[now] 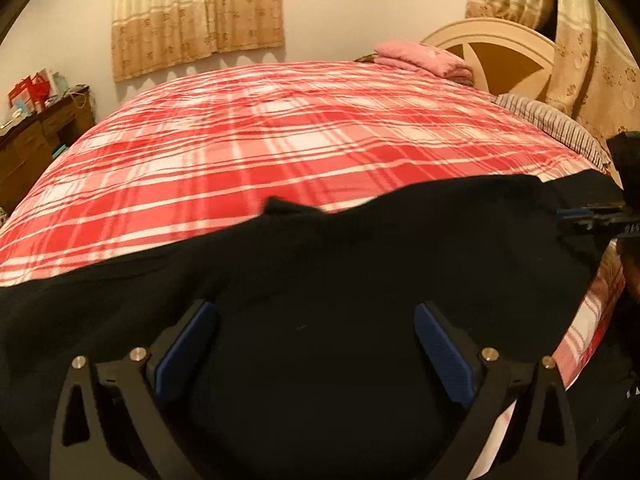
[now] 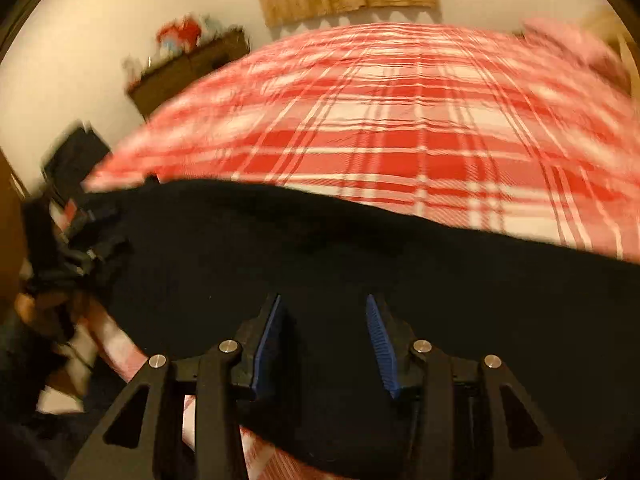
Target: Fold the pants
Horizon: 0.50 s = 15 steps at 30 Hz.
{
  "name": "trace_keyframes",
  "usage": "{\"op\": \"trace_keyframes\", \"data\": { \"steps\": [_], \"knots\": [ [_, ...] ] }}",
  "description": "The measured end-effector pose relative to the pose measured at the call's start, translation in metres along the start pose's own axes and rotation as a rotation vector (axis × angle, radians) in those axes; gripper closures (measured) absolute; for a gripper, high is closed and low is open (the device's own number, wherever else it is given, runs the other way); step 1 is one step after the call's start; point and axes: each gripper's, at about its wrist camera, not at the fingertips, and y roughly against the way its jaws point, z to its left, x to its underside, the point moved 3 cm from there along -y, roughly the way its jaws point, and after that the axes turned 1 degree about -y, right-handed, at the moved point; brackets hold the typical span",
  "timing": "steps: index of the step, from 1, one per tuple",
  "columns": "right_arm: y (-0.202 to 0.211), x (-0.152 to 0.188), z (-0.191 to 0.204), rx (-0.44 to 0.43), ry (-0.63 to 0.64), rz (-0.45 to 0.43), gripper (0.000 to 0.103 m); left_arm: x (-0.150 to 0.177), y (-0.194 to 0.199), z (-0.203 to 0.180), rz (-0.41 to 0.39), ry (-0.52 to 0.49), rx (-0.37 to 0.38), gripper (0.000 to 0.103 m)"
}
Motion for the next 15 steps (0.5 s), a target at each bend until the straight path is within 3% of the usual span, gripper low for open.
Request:
{"op": "trace_keyframes", "data": {
  "steps": [4, 8, 10, 12, 14, 15],
  "knots": [
    [0.017, -0.010, 0.004, 0.047, 0.023, -0.053, 0.057, -0.001, 0.017, 0.028, -0.020, 0.024, -0.061, 0.001],
    [0.001, -0.028, 0.045, -0.085, 0.091, -0.076, 0.057, -0.007, 0.032, 0.072, -0.054, 0.063, -0.207, 0.001],
    [-0.014, -0.036, 0.060, -0.110, 0.132, -0.098, 0.056, -0.006, 0.038, 0.093, -0.063, 0.098, -0.252, 0.001],
    [-0.033, -0.041, 0.060, -0.058, 0.130, -0.070, 0.055, 0.000, 0.041, 0.120, -0.049, 0.155, -0.317, 0.001],
    [-0.056, -0.043, 0.042, 0.024, 0.076, -0.020, 0.055, 0.010, 0.043, 0.139, -0.038, 0.229, -0.311, 0.001],
    [-0.055, -0.044, 0.034, -0.013, 0.046, -0.037, 0.055, 0.014, 0.043, 0.143, -0.034, 0.246, -0.303, 0.001]
  ]
}}
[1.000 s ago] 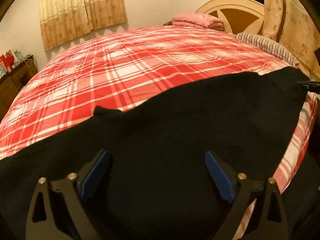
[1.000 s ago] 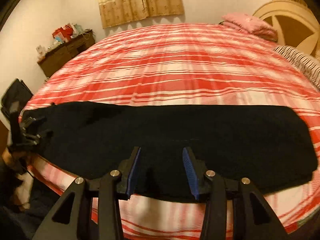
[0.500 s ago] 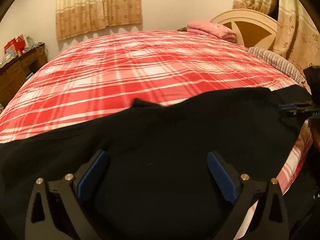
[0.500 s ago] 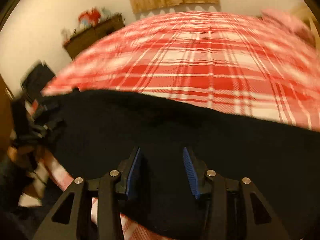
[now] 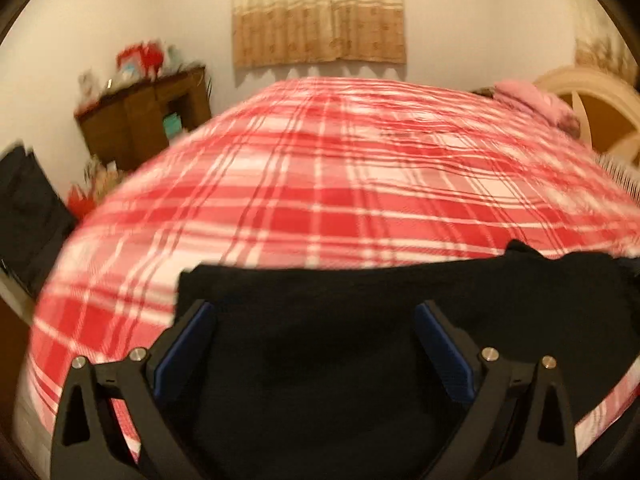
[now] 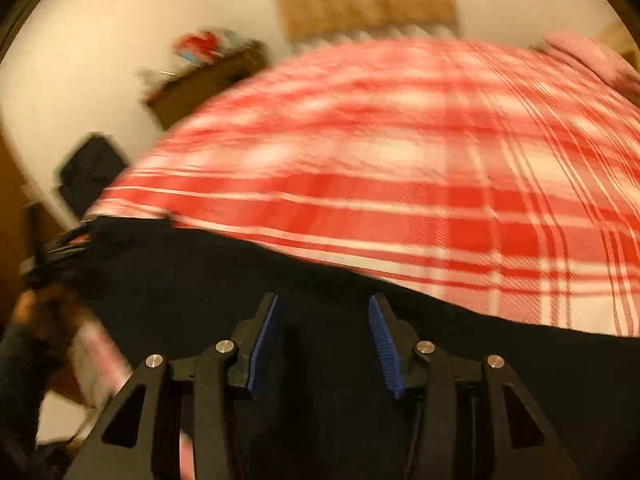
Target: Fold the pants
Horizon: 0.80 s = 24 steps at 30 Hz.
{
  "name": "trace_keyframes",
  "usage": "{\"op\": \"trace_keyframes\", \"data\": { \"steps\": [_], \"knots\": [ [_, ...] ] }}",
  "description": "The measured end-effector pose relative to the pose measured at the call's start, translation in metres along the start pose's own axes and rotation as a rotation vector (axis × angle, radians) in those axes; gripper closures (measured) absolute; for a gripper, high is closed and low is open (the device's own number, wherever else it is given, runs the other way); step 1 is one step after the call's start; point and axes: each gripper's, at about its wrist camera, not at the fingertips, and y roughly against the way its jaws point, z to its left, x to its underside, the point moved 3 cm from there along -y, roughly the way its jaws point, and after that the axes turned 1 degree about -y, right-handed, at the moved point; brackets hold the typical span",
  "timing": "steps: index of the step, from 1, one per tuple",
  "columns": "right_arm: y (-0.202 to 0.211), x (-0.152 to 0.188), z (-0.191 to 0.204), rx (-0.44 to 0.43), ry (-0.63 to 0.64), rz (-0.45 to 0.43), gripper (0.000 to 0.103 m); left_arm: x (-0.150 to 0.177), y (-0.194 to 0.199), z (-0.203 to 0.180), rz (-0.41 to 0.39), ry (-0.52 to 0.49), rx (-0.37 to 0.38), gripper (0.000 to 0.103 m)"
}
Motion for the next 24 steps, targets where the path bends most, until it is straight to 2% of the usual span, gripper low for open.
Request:
{"op": "trace_keyframes", "data": {
  "steps": [2, 6, 9, 14, 15, 17, 19, 24],
  "knots": [
    [0.013, -0.001, -0.007, -0.033, -0.045, -0.002, 0.055, 0.004, 0.004, -0.004, -0.012, -0.034, -0.013, 0.001],
    [0.056, 0.006, -0.010, 0.014, -0.017, -0.072, 0.054, 0.010, 0.007, -0.021, -0.005, -0.093, -0.027, 0.001],
    [0.081, 0.019, -0.025, 0.037, -0.050, -0.083, 0.053, 0.009, 0.011, -0.040, -0.017, -0.109, -0.008, 0.001],
    [0.108, 0.054, -0.067, 0.252, -0.127, -0.043, 0.052, 0.005, 0.023, -0.073, -0.019, -0.107, 0.063, 0.001],
    [0.111, 0.060, -0.074, 0.261, -0.145, -0.031, 0.052, 0.003, 0.025, -0.085, -0.019, -0.125, 0.085, 0.001],
    [0.115, 0.067, -0.085, 0.209, -0.174, -0.051, 0.052, 0.000, 0.026, -0.110, -0.016, -0.161, 0.132, 0.001],
    [0.115, 0.067, -0.086, 0.199, -0.185, -0.057, 0.052, -0.002, 0.024, -0.132, -0.008, -0.189, 0.170, 0.001],
    [0.114, 0.061, -0.076, 0.259, -0.138, -0.035, 0.052, -0.004, 0.023, -0.189, 0.006, -0.254, 0.250, 0.001]
  ]
}}
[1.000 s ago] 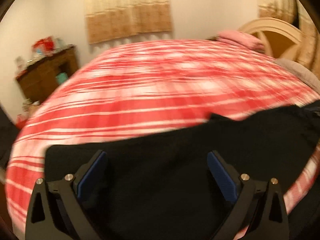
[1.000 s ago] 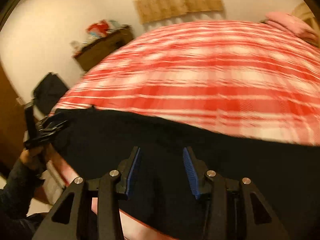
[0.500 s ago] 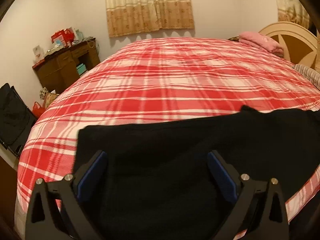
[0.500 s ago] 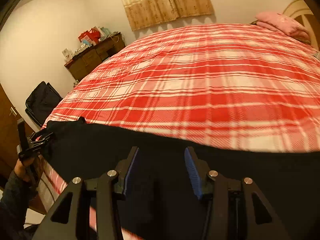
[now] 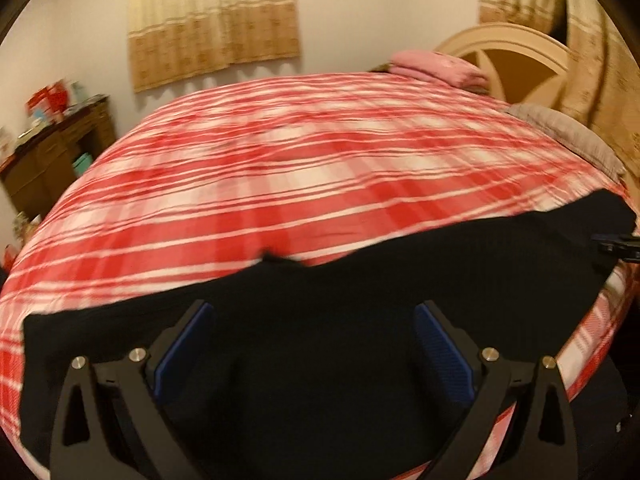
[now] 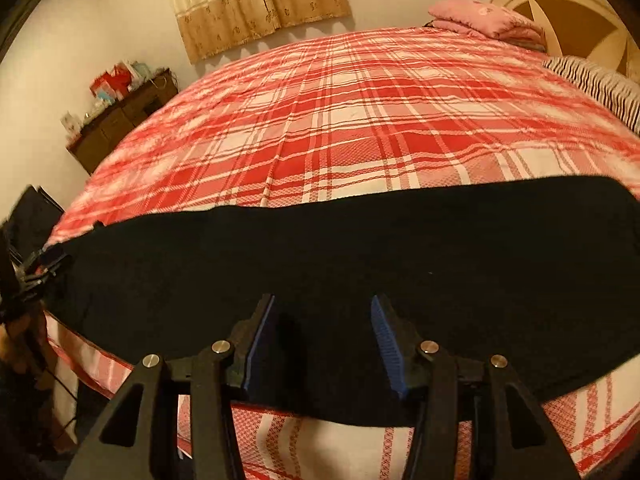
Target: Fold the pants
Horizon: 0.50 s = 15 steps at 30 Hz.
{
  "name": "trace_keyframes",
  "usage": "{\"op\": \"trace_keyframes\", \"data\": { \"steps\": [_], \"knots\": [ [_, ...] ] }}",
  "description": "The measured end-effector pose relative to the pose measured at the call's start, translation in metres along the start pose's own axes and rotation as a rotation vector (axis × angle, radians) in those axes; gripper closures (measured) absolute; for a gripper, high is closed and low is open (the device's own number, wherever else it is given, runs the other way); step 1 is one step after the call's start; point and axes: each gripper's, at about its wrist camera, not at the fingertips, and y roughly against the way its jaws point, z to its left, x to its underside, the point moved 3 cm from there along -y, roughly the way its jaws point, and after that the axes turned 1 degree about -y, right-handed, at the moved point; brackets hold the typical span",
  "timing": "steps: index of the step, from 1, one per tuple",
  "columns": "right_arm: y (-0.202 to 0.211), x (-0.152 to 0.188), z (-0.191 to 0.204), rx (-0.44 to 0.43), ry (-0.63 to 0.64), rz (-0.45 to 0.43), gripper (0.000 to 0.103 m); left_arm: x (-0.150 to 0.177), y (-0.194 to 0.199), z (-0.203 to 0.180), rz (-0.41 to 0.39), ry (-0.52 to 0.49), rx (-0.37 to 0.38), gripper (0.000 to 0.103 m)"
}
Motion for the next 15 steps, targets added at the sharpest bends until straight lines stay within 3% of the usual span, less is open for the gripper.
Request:
{"op": "trace_keyframes", "data": {
  "steps": [5, 8, 13, 15],
  "knots": [
    [0.020, 0.002, -0.014, 0.068, -0.002, -0.046, 0.051, -0.011, -0.012, -0.052, 0.026, -0.106, 0.077, 0.001],
    [0.019, 0.007, -0.029, 0.104, -0.015, -0.021, 0.050, -0.011, -0.020, -0.071, 0.038, -0.155, 0.092, 0.001],
    [0.018, 0.013, -0.030, 0.105, 0.018, -0.031, 0.049, -0.003, -0.037, -0.079, 0.090, -0.143, 0.089, 0.001],
    [0.016, 0.014, -0.029, 0.094, 0.023, -0.033, 0.043, 0.004, -0.042, -0.078, 0.111, -0.125, 0.089, 0.001]
  ]
}}
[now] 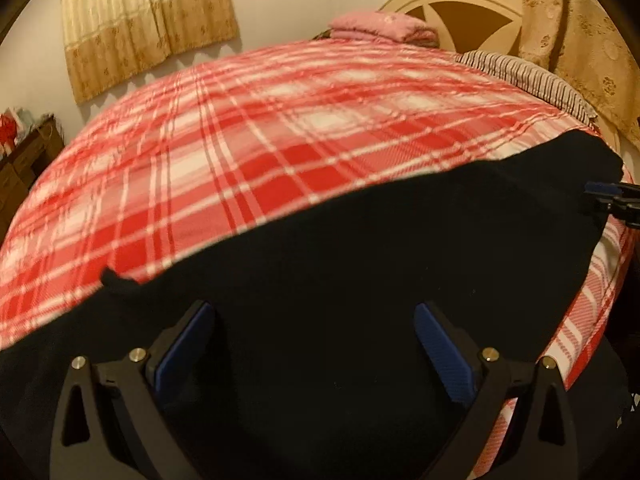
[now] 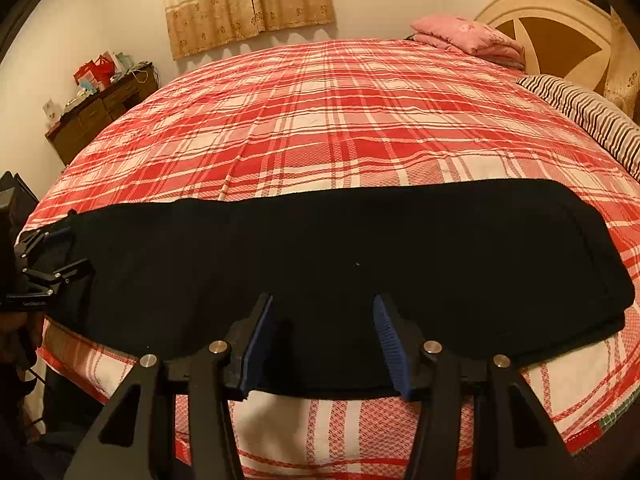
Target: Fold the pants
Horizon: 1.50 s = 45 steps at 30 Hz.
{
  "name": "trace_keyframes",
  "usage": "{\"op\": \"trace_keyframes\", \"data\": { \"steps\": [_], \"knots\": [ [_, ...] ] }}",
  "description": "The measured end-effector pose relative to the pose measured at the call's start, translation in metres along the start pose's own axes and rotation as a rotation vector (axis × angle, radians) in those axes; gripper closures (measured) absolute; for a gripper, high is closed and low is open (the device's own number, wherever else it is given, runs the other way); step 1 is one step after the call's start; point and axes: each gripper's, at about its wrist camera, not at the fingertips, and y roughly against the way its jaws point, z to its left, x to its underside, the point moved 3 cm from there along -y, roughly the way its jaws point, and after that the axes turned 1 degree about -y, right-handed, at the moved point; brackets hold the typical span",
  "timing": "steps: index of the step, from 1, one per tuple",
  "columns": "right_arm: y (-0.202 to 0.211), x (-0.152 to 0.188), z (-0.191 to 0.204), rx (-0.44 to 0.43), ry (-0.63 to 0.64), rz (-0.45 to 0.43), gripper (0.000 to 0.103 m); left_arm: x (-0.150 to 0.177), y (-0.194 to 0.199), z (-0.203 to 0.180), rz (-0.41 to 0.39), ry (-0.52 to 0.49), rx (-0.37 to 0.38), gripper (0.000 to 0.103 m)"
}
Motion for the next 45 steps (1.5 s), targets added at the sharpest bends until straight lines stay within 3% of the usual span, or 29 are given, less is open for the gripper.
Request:
{"op": "trace_keyframes", "data": {
  "steps": [6, 12, 17, 22, 26, 33, 39, 44, 45],
  "knots": [
    [-0.003, 0.002, 0.011, 0.058, 0.080, 0.010, 0.040, 0.008, 0.002, -0.002, -0.010, 0.035, -0.002, 0.000],
    [0.008, 0.000, 0.004, 0.019, 0.019, 0.008, 0.040, 0.008, 0.002, -0.002, -0.005, 0.041, 0.002, 0.000],
    [0.029, 0.001, -0.011, 0.074, 0.011, -0.034, 0.040, 0.008, 0.003, 0.000, -0.012, 0.050, 0.012, 0.000],
    [0.070, 0.002, -0.069, 0.050, -0.195, -0.131, 0.040, 0.009, 0.006, 0.004, -0.025, 0.059, 0.009, 0.000],
    [0.091, 0.004, -0.117, 0.082, -0.344, -0.183, 0.040, 0.011, 0.007, 0.011, -0.039, 0.081, 0.012, 0.000],
    [0.078, 0.001, -0.164, 0.035, -0.486, -0.158, 0.040, 0.010, 0.007, 0.017, -0.045, 0.104, 0.004, 0.000],
    [0.063, -0.011, -0.171, 0.000, -0.493, -0.159, 0.041, 0.008, 0.004, 0.014, -0.026, 0.088, -0.010, 0.000],
    [0.050, -0.019, -0.166, -0.052, -0.468, -0.139, 0.046, 0.009, 0.003, 0.014, -0.022, 0.091, -0.012, 0.000],
    [0.047, -0.020, -0.169, -0.054, -0.471, -0.135, 0.051, 0.009, 0.003, 0.013, -0.022, 0.088, -0.014, 0.000]
  ]
}}
